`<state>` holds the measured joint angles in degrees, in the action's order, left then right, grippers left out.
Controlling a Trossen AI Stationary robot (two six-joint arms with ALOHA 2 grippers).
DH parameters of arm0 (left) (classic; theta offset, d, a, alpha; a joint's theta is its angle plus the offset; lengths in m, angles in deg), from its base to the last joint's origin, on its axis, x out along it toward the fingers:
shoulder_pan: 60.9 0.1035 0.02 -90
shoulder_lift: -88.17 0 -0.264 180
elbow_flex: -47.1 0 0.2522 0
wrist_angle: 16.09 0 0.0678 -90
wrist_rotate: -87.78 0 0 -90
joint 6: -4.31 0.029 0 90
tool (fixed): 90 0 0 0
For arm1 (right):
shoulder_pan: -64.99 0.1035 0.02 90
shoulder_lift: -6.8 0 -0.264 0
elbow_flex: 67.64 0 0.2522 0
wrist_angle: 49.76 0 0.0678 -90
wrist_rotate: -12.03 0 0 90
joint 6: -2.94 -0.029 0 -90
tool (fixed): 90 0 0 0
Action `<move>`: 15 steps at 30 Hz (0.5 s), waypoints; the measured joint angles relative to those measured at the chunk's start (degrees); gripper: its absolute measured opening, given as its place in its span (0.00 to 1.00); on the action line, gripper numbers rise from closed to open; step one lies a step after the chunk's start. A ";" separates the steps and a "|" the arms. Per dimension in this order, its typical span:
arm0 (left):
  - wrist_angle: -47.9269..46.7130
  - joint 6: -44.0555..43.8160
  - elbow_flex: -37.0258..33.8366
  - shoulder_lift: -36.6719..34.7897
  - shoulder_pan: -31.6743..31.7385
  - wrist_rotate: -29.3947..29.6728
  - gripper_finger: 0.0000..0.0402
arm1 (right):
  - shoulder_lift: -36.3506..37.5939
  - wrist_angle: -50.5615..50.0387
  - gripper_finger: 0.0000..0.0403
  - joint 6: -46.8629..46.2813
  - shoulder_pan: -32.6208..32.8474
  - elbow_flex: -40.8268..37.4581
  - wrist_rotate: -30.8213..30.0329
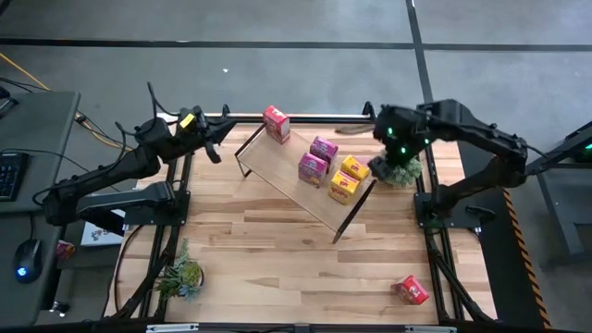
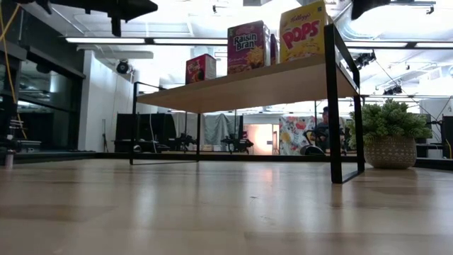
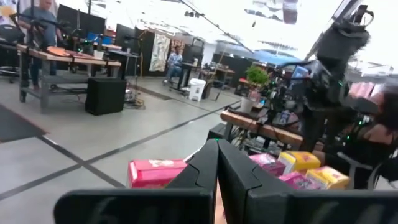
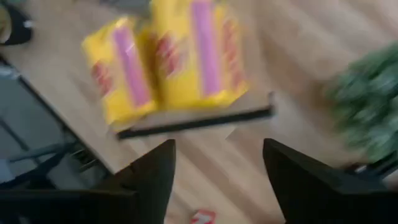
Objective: Stack cereal on shelf
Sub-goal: Put the red cereal box on the shelf
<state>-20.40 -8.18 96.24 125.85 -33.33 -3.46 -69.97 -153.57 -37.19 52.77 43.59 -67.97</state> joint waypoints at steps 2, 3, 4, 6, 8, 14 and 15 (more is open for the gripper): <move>0.62 -0.79 0.00 0.03 0.00 0.02 0.00 | 0.27 0.25 0.61 -4.88 4.30 -0.57 -0.83; 1.00 -0.85 0.00 0.07 0.00 -0.01 0.00 | 0.36 0.06 0.62 -7.78 6.73 -1.09 -1.60; 1.20 -0.86 0.00 0.08 0.00 -0.21 0.00 | 0.48 0.10 0.62 -11.02 9.23 -1.75 -1.93; 1.07 -0.89 0.00 0.08 0.02 -0.91 0.00 | 0.57 0.03 0.62 -17.49 15.09 -3.47 -1.71; 1.00 -0.89 0.00 0.08 0.01 -1.27 0.00 | 0.40 0.12 0.63 -23.44 21.53 -5.42 -0.91; 0.96 0.04 0.00 0.08 0.02 -1.40 0.00 | 0.42 0.07 0.63 -44.96 40.78 -13.52 0.17; 0.91 0.11 0.00 0.08 0.02 -1.44 0.00 | 0.44 0.32 0.63 -48.59 43.76 -14.96 0.32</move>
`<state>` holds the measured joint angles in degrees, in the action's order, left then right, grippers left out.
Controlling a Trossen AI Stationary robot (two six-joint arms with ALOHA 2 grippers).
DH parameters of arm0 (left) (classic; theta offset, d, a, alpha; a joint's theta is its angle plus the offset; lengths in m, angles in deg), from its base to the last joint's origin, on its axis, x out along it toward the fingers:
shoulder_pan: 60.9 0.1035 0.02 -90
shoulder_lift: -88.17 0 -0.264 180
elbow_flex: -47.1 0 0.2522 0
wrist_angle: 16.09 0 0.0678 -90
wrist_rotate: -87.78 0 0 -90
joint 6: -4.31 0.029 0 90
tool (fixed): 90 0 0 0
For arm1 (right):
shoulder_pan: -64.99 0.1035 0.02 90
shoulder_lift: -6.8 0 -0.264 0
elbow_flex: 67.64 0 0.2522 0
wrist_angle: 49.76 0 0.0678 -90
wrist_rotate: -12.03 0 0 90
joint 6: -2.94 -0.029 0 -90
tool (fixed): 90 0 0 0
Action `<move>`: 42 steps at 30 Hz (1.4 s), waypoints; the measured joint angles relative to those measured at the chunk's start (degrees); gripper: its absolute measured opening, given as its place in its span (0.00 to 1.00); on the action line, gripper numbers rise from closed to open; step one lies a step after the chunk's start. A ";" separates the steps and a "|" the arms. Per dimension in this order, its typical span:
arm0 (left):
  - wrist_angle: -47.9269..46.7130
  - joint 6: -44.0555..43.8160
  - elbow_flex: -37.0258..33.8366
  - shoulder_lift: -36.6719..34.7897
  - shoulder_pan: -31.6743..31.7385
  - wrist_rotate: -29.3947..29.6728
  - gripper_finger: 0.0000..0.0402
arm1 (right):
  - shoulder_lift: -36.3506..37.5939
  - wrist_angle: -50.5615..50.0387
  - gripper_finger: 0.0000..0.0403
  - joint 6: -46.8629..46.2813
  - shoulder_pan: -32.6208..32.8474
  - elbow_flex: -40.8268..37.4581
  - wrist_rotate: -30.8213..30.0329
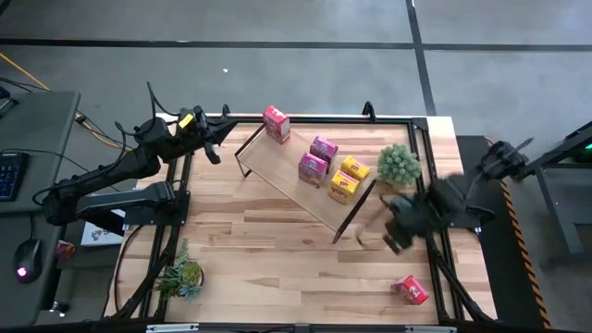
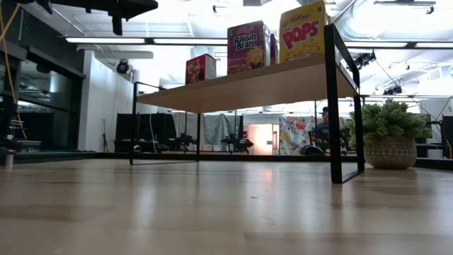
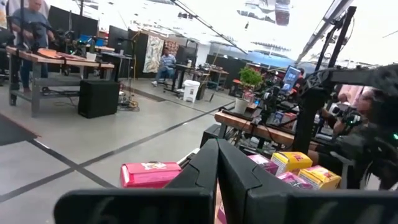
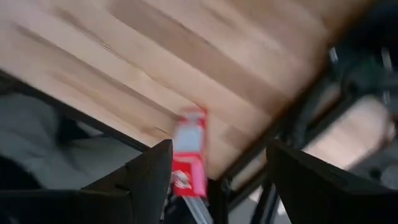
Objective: Stack cereal on shelf
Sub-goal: Put the red cereal box on the shelf
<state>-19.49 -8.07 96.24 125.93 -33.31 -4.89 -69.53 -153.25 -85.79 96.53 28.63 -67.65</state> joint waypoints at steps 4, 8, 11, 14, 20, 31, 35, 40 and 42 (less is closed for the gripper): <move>-0.17 0.02 0.00 0.00 0.00 -0.35 0.00 | -0.02 5.73 0.63 -13.19 10.26 -5.22 0.37; -0.20 -0.78 0.00 0.00 0.02 -2.89 0.00 | -0.17 15.70 0.63 -23.80 18.44 -9.77 -4.02; -0.22 -0.98 0.00 0.00 0.02 -3.13 0.00 | -0.33 21.23 0.63 -29.29 22.89 -13.39 -6.37; -0.19 -1.05 0.00 0.00 0.02 -3.13 0.00 | -1.37 24.23 0.63 -32.45 26.41 -15.84 -7.04; -0.19 -2.72 0.02 0.00 0.01 -2.80 0.00 | -4.95 24.73 0.63 -32.41 29.33 -15.81 -8.61; 0.15 -4.00 0.07 0.00 0.00 -2.46 0.00 | -7.30 27.09 0.63 -30.71 30.79 -15.70 -13.12; 0.27 -4.00 0.07 0.00 0.02 -2.15 0.00 | -7.30 25.10 0.63 -30.15 30.83 -15.70 -13.56; 0.27 -4.00 0.07 0.00 0.01 -2.14 0.00 | -7.30 24.17 0.63 -28.87 30.83 -15.70 -13.28; 0.27 -4.00 0.07 0.00 0.02 -1.91 0.00 | -7.17 24.16 0.63 -28.01 30.83 -15.70 -13.27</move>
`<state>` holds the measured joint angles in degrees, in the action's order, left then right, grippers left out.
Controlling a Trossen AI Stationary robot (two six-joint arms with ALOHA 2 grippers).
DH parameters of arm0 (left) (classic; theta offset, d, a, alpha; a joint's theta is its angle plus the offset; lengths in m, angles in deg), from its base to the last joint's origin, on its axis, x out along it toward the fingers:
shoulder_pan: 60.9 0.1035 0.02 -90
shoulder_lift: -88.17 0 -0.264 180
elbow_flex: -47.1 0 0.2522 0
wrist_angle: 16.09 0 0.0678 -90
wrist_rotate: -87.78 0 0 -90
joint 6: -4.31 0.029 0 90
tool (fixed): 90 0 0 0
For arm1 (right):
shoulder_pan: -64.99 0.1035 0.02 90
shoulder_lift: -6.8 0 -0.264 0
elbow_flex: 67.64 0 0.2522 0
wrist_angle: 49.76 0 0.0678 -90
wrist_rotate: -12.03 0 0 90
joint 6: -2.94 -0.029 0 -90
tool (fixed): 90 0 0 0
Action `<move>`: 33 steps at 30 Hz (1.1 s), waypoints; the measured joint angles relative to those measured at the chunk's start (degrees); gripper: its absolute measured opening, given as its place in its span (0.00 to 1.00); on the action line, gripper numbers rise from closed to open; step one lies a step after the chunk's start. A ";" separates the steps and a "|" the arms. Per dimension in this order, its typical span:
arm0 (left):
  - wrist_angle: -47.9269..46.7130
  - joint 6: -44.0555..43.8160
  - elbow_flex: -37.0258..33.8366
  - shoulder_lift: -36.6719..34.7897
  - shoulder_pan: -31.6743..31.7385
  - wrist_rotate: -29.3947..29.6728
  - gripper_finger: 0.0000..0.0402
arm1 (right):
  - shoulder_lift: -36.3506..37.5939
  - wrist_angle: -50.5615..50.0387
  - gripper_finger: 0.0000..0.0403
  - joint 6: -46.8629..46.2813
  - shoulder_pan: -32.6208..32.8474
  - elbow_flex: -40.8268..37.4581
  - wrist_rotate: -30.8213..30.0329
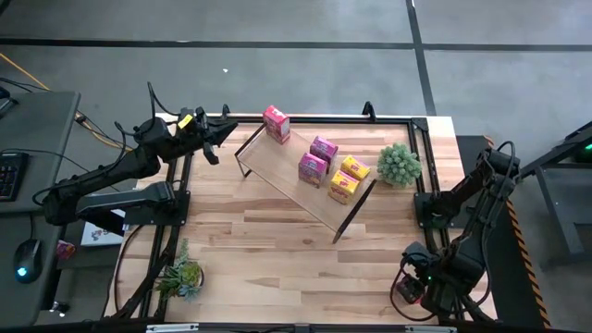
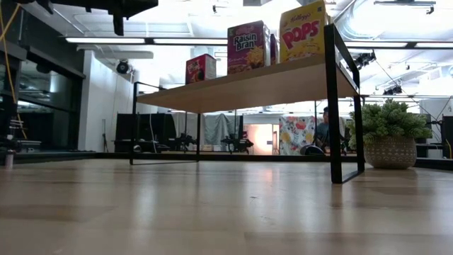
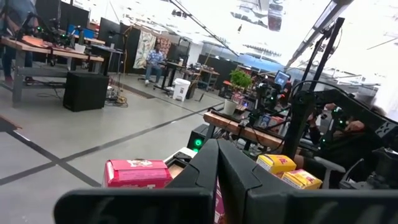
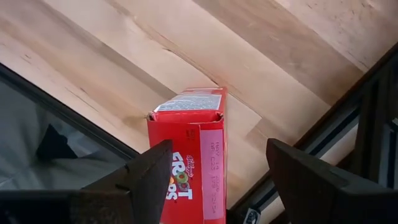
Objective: Stack cereal on shelf
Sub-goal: Put the red cereal box on the shelf
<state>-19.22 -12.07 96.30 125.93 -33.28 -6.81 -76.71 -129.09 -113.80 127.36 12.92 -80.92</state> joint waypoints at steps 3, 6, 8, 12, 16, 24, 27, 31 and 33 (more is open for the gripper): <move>0.00 -0.01 0.00 0.00 0.00 0.14 0.00 | 0.71 -0.36 0.63 0.20 0.00 0.18 0.03; 0.00 -0.09 0.00 0.00 0.00 0.16 0.00 | 0.73 -2.37 0.63 0.92 0.02 2.08 -0.13; 0.00 -0.09 0.00 0.00 0.00 0.16 0.00 | 0.77 -3.08 0.63 1.28 0.00 3.23 -1.04; -0.01 -0.11 0.01 0.00 0.00 0.20 0.00 | 0.79 -3.04 0.63 1.23 0.04 5.01 -3.38; -0.02 -0.08 0.00 0.00 0.00 0.22 0.00 | 0.79 -1.79 0.63 0.16 0.07 5.25 -5.84; -0.01 -0.09 0.02 0.00 0.00 0.25 0.00 | 0.79 -2.37 0.63 -0.21 0.04 5.25 -5.59; 0.00 -0.11 0.02 0.00 0.00 0.25 0.00 | 0.79 -2.31 0.63 -0.04 0.04 5.25 -5.39; 0.00 -0.11 0.02 0.00 0.00 0.26 0.00 | 0.79 -2.06 0.63 0.27 0.04 5.25 -5.32; 0.00 -0.11 0.02 0.00 0.00 0.27 0.00 | 0.79 -2.06 0.63 0.88 0.04 5.25 -5.21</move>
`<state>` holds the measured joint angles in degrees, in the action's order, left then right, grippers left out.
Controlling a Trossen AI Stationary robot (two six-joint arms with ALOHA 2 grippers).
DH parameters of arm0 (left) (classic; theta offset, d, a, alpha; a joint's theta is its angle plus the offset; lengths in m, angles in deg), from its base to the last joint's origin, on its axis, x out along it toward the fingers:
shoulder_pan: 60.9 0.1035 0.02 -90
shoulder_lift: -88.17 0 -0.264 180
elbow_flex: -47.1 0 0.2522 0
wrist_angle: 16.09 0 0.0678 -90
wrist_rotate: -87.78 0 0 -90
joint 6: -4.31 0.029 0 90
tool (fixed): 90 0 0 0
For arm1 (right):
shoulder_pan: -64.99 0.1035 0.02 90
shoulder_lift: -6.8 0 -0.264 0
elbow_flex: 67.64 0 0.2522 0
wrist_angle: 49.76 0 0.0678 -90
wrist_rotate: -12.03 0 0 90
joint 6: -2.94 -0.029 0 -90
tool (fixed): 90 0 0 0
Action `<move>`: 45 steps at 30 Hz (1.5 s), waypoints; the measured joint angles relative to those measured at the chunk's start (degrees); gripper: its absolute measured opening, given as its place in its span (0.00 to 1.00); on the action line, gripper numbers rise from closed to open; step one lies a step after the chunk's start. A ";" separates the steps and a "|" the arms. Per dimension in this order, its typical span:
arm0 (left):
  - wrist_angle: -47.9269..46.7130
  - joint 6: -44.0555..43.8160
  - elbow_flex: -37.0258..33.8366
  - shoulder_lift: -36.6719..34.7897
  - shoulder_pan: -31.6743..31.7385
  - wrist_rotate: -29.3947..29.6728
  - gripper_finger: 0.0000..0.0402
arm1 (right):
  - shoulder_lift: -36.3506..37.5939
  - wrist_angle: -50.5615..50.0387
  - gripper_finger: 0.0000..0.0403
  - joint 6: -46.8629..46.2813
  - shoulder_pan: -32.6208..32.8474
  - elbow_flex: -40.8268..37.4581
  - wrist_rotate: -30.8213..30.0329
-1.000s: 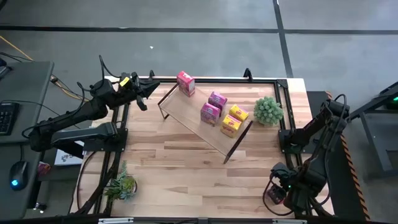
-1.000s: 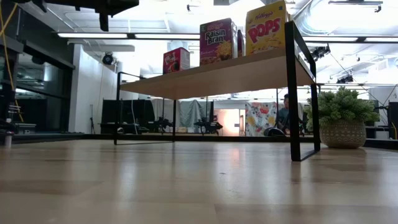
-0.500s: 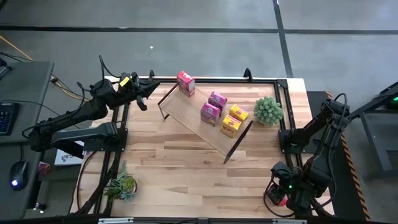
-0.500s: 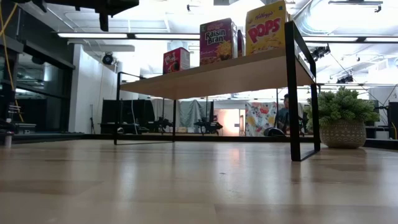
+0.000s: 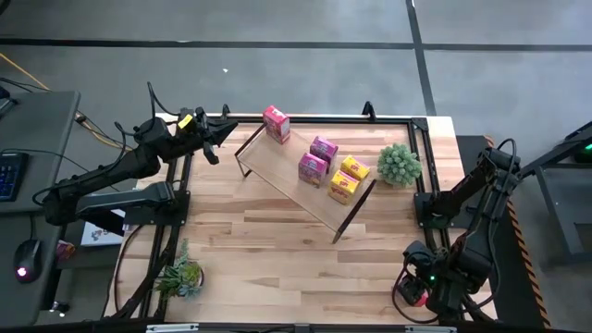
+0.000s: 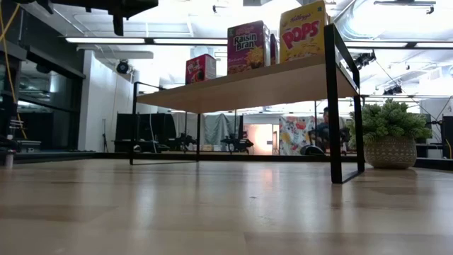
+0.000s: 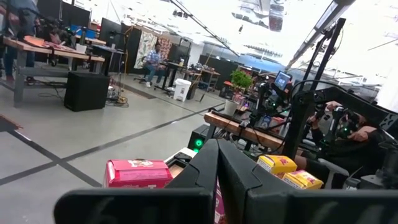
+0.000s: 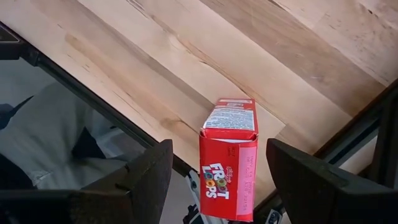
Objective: Stack cereal on shelf
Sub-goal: Put the red cereal box on the shelf
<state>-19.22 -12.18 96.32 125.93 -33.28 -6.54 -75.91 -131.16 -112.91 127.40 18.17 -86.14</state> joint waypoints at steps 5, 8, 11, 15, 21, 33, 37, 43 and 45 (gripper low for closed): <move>0.31 0.02 0.00 0.00 0.00 0.02 0.00 | -0.02 0.00 0.63 0.37 -0.10 0.00 0.05; 0.57 0.04 0.00 0.00 0.00 0.02 0.00 | -0.02 0.00 0.63 0.30 -0.11 0.00 0.25; 1.14 0.04 0.00 0.00 0.00 0.02 0.00 | -0.02 0.00 0.66 0.22 -0.11 0.00 0.37; 1.33 0.04 0.00 0.00 0.00 0.02 0.00 | -0.02 -0.01 0.75 0.19 -0.13 0.00 0.44; 1.33 0.07 0.00 -0.02 0.00 0.02 0.00 | -0.02 0.15 0.89 0.18 -0.13 0.00 0.72; 1.31 -0.03 0.00 -0.02 -0.01 0.00 0.00 | -0.02 0.67 0.92 -2.63 -0.11 0.00 2.36; 1.29 -0.87 0.00 -0.02 0.00 -0.01 0.00 | -0.04 1.06 0.92 -2.63 -0.11 0.00 2.34; 1.27 -0.92 0.00 -0.02 0.00 -0.02 0.00 | -0.04 1.16 0.92 -3.89 -0.11 0.00 -0.21; 1.27 -0.92 0.00 -0.02 0.00 -0.02 0.00 | -0.20 1.88 0.92 -3.79 -0.13 0.00 -1.76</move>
<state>-17.95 -13.10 96.32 125.91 -33.28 -6.56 -76.11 -129.27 -116.70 127.27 18.17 -87.89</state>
